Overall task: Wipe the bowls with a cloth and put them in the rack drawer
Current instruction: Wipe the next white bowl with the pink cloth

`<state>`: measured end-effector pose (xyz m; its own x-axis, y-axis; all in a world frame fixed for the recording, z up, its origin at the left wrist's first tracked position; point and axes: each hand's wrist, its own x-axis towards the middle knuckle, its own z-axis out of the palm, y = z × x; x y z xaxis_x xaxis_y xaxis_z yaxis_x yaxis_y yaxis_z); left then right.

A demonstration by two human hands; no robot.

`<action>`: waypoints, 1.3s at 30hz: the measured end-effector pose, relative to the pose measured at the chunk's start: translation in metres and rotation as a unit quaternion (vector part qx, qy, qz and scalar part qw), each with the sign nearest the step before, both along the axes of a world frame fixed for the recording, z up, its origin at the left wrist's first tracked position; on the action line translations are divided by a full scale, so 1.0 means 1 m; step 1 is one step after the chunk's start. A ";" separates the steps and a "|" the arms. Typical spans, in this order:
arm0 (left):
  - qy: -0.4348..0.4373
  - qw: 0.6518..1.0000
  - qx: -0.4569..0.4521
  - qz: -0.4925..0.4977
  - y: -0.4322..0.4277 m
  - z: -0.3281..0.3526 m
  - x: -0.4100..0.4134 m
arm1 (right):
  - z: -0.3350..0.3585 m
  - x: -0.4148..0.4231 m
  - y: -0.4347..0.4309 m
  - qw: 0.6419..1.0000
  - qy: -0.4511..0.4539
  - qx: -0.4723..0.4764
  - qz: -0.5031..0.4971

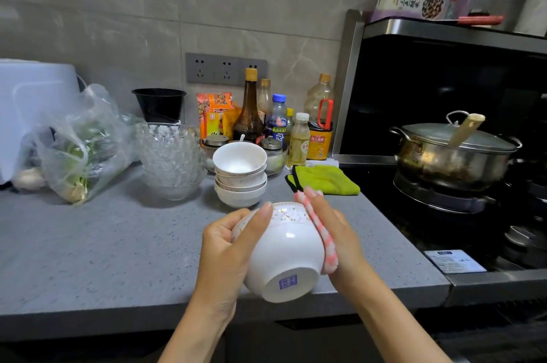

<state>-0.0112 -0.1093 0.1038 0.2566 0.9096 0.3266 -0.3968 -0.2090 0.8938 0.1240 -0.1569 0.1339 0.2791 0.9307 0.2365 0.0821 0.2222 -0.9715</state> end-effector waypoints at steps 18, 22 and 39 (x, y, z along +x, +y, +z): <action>0.149 0.961 0.156 0.173 0.004 0.021 0.005 | 0.006 -0.014 0.000 0.983 -0.174 0.048 -0.031; 0.122 0.957 0.137 0.227 0.004 0.017 0.014 | -0.006 -0.025 0.002 0.945 -0.292 0.119 -0.085; 0.083 0.957 0.131 0.244 -0.010 0.023 0.014 | -0.010 -0.041 0.001 0.894 -0.373 0.194 -0.156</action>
